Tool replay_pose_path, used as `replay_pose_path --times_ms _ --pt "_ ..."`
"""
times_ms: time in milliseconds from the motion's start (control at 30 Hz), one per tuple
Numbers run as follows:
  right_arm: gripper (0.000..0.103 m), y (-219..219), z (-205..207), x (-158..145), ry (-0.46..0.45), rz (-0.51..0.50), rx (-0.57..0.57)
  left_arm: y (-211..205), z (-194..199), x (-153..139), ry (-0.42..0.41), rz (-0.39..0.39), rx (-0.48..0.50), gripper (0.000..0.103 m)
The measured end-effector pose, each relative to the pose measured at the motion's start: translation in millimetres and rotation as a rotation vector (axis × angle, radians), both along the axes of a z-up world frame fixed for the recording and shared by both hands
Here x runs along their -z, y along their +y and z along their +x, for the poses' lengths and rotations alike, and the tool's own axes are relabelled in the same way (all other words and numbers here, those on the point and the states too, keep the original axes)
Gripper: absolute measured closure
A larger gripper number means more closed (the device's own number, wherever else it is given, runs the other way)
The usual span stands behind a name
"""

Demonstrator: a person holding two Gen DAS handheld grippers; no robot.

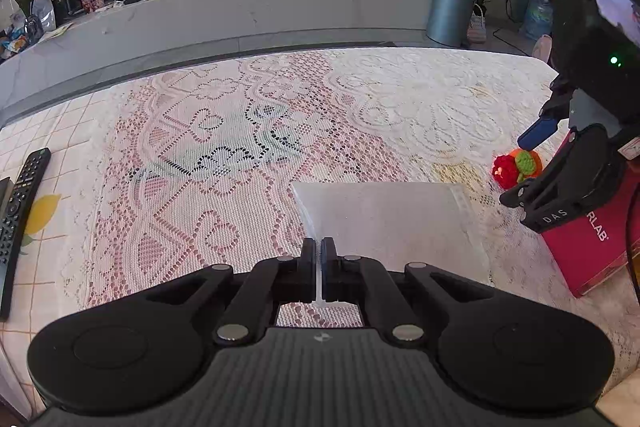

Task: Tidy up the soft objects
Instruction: 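Grasp the clear plastic bag with the left tool while the right tool grasps the crocheted fruit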

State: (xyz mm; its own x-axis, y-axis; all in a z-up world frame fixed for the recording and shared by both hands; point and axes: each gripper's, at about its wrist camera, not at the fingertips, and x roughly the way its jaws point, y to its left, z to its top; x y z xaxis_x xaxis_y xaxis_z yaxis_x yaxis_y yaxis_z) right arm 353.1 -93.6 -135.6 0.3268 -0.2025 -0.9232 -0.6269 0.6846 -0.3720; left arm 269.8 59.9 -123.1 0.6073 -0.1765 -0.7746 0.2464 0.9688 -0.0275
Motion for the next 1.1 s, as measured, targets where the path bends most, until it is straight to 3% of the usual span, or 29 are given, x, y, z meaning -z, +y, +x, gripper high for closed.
replay_pose_path --times_ms 100,167,233,400,533,733,800,900,1000,1100 --pt "0.072 3 -2 -1 -0.052 -0.045 -0.019 1 -1 -1 0.000 -0.009 0.003 0.101" --pt "0.093 3 0 -8 -0.045 -0.009 -0.009 2 -3 -4 -0.002 -0.024 0.002 0.101" --pt "0.096 4 -1 -17 -0.055 0.022 -0.003 5 -6 -7 -0.004 -0.035 -0.003 0.102" --pt "0.097 9 -15 -38 -0.056 0.138 0.014 15 -23 -16 0.028 -0.086 -0.031 0.102" --pt "0.098 14 -39 -56 -0.026 0.267 0.023 27 -36 -19 0.046 -0.065 -0.111 0.102" --pt "0.098 26 -97 -63 0.048 0.437 0.012 47 -61 -21 0.210 -0.201 -0.139 0.101" --pt "0.098 28 -115 -57 0.063 0.465 0.017 43 -71 -16 0.253 -0.194 -0.123 0.100" --pt "0.096 25 -132 -44 0.057 0.480 0.053 34 -82 -11 0.297 -0.153 -0.078 0.090" --pt "0.090 14 -141 -39 0.033 0.537 0.096 32 -88 -16 0.276 -0.122 -0.049 0.072" --pt "0.065 6 -149 -41 -0.003 0.592 0.126 26 -92 -26 0.222 -0.068 0.009 0.049"
